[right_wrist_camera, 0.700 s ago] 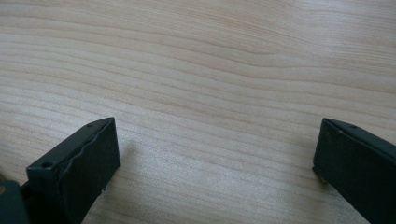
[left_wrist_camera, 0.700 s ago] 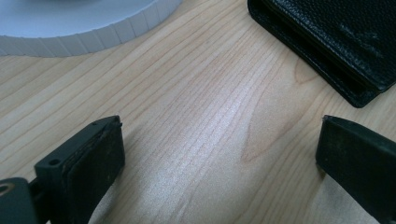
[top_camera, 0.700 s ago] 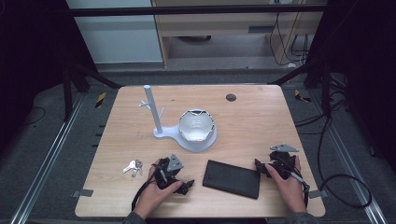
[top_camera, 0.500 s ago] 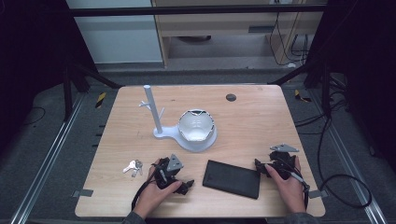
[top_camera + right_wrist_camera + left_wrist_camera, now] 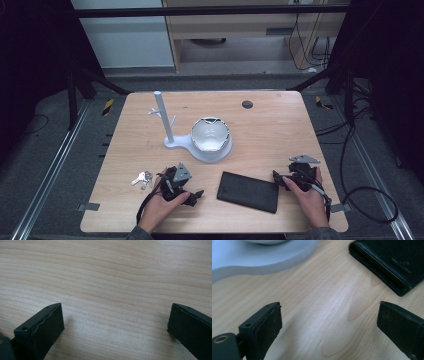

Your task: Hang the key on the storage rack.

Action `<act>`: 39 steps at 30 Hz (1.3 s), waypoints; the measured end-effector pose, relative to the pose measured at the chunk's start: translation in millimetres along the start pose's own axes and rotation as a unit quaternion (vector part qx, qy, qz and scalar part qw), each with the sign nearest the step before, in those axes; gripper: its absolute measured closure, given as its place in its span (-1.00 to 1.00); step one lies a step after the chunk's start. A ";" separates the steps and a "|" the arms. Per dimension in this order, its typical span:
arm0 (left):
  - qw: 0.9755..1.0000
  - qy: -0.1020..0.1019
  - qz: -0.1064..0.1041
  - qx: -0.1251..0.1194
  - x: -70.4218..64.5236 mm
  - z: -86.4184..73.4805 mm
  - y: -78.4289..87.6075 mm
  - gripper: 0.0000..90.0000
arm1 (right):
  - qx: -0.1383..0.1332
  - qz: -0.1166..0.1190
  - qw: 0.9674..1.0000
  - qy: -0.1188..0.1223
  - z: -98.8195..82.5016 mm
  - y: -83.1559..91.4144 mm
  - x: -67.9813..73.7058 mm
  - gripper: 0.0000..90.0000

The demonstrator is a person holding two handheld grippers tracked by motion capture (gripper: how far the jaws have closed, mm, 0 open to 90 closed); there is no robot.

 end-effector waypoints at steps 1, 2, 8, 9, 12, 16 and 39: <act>1.000 -0.006 0.018 0.001 4.8 2.9 7.1 -0.86 | 0.000 0.000 1.000 0.001 -0.2 0.1 -0.1 -0.98; 1.000 -0.005 0.025 0.003 7.3 4.9 11.3 -0.85 | 0.000 0.001 1.000 0.002 -0.5 0.4 -0.3 -0.99; 0.998 -0.002 0.056 0.042 41.1 22.3 52.5 -0.84 | 0.001 0.004 1.000 0.004 -0.6 0.5 -0.6 -0.99; 0.997 -0.001 0.057 0.053 47.6 22.1 55.9 -0.84 | 0.001 0.004 1.000 0.004 -0.6 0.5 -0.6 -0.99; 0.994 -0.007 0.078 0.079 60.3 20.4 62.4 -0.83 | 0.001 0.005 1.000 0.004 -0.6 0.6 -0.6 -0.99; 0.991 0.015 0.095 0.089 82.4 17.1 82.8 -0.85 | 0.001 0.007 1.000 0.004 -0.7 0.8 -0.6 -0.99; 0.976 0.036 0.122 0.177 119.9 -10.3 109.3 -0.63 | 0.000 0.008 1.000 0.011 -3.0 3.4 1.9 -0.98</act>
Point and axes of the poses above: each handheld gripper's, and its own axes: y roughly backward along the jaws, z roughly out of its top, x roughly to its left, the point moved 2 cm from there along -y, roughly forward along the jaws, and after that the axes turned 11 degrees about y, right-handed, at the moved point
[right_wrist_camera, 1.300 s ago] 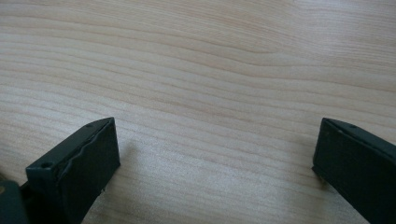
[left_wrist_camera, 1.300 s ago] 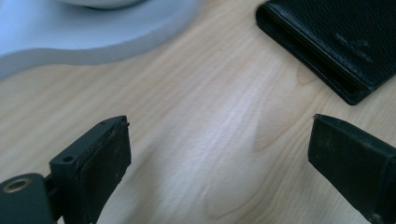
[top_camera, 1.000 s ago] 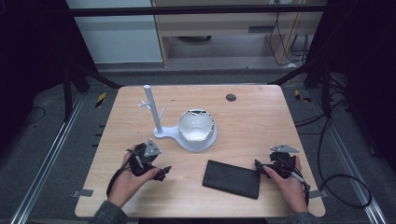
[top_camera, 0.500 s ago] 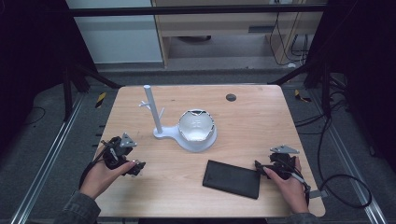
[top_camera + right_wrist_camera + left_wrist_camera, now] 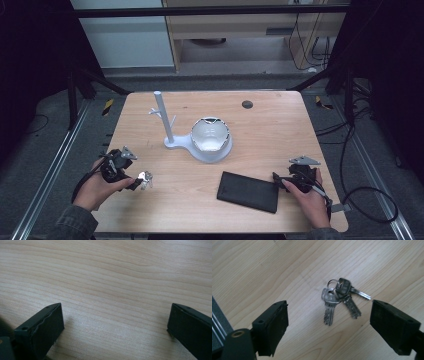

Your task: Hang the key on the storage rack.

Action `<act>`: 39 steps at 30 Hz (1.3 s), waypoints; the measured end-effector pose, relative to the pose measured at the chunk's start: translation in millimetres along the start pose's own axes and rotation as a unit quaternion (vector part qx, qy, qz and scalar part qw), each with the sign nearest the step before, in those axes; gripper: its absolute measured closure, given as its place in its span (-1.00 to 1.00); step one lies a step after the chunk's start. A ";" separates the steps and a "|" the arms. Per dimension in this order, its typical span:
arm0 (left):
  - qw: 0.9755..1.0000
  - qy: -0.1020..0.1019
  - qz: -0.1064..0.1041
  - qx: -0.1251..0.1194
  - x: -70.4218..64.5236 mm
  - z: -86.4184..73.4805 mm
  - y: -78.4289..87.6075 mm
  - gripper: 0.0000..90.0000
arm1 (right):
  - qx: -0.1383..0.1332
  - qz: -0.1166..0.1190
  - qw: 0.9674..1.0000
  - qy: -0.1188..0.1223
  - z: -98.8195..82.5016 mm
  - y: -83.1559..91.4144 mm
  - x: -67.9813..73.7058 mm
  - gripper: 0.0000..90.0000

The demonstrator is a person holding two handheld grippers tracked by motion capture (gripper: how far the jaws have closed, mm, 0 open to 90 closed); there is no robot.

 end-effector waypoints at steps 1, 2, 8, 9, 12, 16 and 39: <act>1.000 0.000 -0.002 0.004 2.0 -2.3 -1.2 -0.57 | 0.001 0.000 1.000 -0.002 0.1 0.2 0.5 -0.98; 1.000 0.000 -0.002 0.004 2.0 -2.3 -1.2 -0.52 | 0.001 0.000 1.000 -0.002 0.1 0.2 0.5 -0.98; 0.999 -0.004 -0.010 0.037 -1.3 -5.6 -18.6 -0.35 | 0.000 0.000 1.000 -0.001 -0.1 0.6 2.0 -0.98; 0.999 -0.004 -0.010 0.037 -1.3 -5.6 -18.6 -0.31 | 0.000 0.000 1.000 -0.001 -0.1 0.6 2.0 -0.98; 0.999 -0.008 -0.009 0.045 -4.4 -3.7 -23.7 -0.18 | -0.001 0.001 1.000 -0.001 -0.1 0.6 2.0 -0.98; 0.998 -0.006 -0.003 0.055 -0.8 -0.3 -31.8 0.05 | -0.001 0.003 1.000 0.000 0.1 0.5 2.2 -0.99; 0.994 0.013 -0.055 0.091 6.6 4.4 -45.7 0.57 | -0.002 0.006 1.000 0.001 0.3 0.6 3.7 -0.98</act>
Point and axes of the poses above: each handheld gripper's, and its own axes: y roughly backward along the jaws, z roughly out of its top, x roughly to its left, the point moved 2 cm from there along -y, roughly forward along the jaws, and after that the axes turned 11 degrees about y, right-handed, at the moved point
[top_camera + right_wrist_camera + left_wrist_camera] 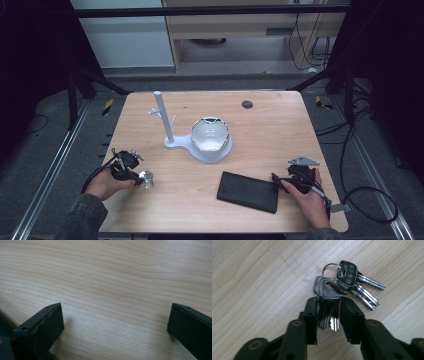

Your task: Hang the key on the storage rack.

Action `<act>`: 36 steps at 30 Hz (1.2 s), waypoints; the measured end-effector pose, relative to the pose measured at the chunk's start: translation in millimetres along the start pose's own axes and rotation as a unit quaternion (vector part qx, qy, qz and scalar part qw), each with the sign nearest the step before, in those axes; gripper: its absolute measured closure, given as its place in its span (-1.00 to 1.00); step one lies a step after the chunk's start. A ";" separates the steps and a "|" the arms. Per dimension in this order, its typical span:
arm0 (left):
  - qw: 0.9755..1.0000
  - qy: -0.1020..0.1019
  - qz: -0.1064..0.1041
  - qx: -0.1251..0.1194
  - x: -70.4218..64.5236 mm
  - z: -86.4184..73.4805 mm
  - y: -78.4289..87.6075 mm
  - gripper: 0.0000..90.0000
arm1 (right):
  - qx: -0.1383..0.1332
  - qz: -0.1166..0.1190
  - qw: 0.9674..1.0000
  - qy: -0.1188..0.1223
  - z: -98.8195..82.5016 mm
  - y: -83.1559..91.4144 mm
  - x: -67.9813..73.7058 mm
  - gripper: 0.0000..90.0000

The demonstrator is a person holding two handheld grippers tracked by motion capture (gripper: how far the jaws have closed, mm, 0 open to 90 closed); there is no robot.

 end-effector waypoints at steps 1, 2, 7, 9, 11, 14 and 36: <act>1.000 0.000 0.000 0.000 0.4 -0.2 0.2 0.67 | 0.000 0.000 1.000 0.000 0.0 0.0 0.1 -0.98; 1.000 -0.001 0.001 0.001 0.4 -0.4 0.3 0.73 | 0.000 0.000 1.000 0.000 0.0 0.0 0.1 -0.98; 1.000 -0.001 0.005 0.008 -1.0 1.5 0.4 0.78 | 0.000 0.000 1.000 0.001 0.1 0.0 0.5 -0.98; 1.000 -0.002 0.003 0.008 -2.7 1.2 0.4 0.79 | 0.000 0.000 1.000 0.001 0.1 0.0 0.4 -0.98; 1.000 -0.006 0.008 0.008 -5.2 0.7 0.9 0.79 | 0.000 0.000 1.000 0.001 0.1 0.0 0.5 -0.98; 1.000 -0.009 0.012 0.004 -6.8 1.2 3.0 0.79 | 0.000 0.000 1.000 0.003 0.0 0.0 0.4 -0.98; 1.000 -0.023 0.010 -0.009 -17.4 0.7 15.8 0.86 | 0.000 0.003 1.000 0.008 0.0 0.1 1.6 -0.98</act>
Point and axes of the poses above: each handheld gripper's, and its own axes: y roughly backward along the jaws, z roughly out of its top, x roughly to its left, the point moved 2 cm from there along -y, roughly forward along the jaws, and after that the axes turned 11 degrees about y, right-handed, at the moved point
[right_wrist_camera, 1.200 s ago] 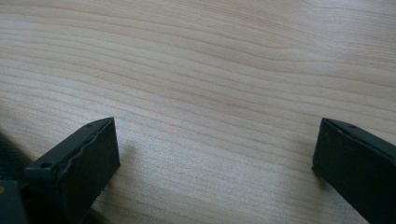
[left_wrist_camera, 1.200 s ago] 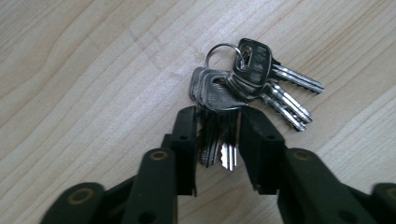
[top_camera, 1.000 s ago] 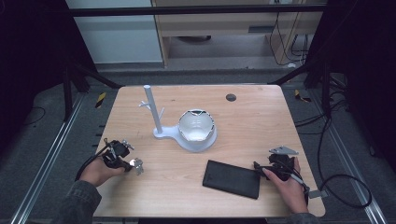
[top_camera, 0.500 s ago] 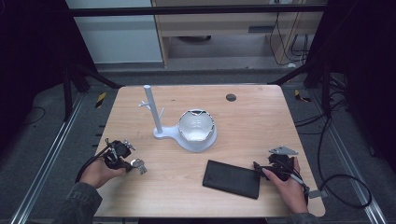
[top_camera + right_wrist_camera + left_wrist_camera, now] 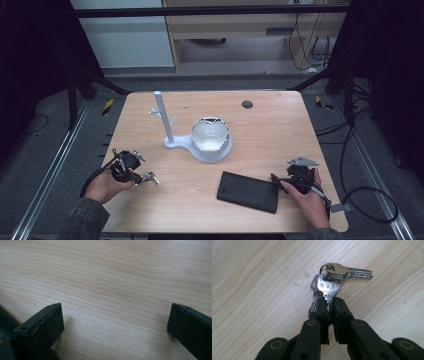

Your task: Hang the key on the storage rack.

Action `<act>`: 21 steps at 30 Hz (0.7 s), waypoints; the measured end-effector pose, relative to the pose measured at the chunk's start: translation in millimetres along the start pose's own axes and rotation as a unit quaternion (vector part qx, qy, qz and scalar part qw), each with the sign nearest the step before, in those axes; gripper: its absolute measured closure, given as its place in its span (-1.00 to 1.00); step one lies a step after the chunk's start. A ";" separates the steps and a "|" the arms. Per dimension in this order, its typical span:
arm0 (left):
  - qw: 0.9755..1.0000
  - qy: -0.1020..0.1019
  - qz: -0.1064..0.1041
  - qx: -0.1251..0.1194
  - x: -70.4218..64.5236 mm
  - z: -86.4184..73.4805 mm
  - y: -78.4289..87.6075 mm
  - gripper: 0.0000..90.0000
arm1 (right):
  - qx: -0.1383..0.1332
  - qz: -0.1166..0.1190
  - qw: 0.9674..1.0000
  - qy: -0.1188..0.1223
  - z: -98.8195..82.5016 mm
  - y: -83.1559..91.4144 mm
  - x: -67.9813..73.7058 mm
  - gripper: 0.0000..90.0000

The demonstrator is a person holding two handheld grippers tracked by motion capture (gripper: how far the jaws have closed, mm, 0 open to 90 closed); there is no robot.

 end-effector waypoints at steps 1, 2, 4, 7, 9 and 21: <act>1.000 0.003 0.004 -0.009 -1.0 0.4 2.5 0.86 | 0.000 0.001 1.000 0.000 0.0 0.0 0.2 -0.98; 1.000 0.003 0.004 -0.009 -1.0 0.4 2.5 0.86 | 0.000 0.001 1.000 0.000 0.0 0.0 0.2 -0.98; 1.000 -0.001 0.000 -0.012 -2.8 0.9 5.4 0.86 | -0.001 0.001 1.000 0.001 0.0 0.0 0.2 -0.98; 1.000 -0.011 0.010 0.004 -4.7 0.1 0.8 0.86 | 0.000 0.001 1.000 0.001 0.0 0.0 0.3 -0.98; 1.000 -0.008 0.007 0.001 -5.0 -0.6 -2.7 0.86 | -0.001 0.002 1.000 0.002 0.1 0.0 0.4 -0.98; 1.000 -0.010 0.011 -0.018 -2.2 6.6 21.9 0.86 | -0.001 0.003 1.000 0.001 0.3 0.0 1.0 -0.98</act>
Point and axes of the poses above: each handheld gripper's, and its own axes: y roughly backward along the jaws, z roughly out of its top, x roughly to its left, the point moved 2 cm from there along -y, roughly forward along the jaws, and after that the axes turned 11 degrees about y, right-handed, at the moved point
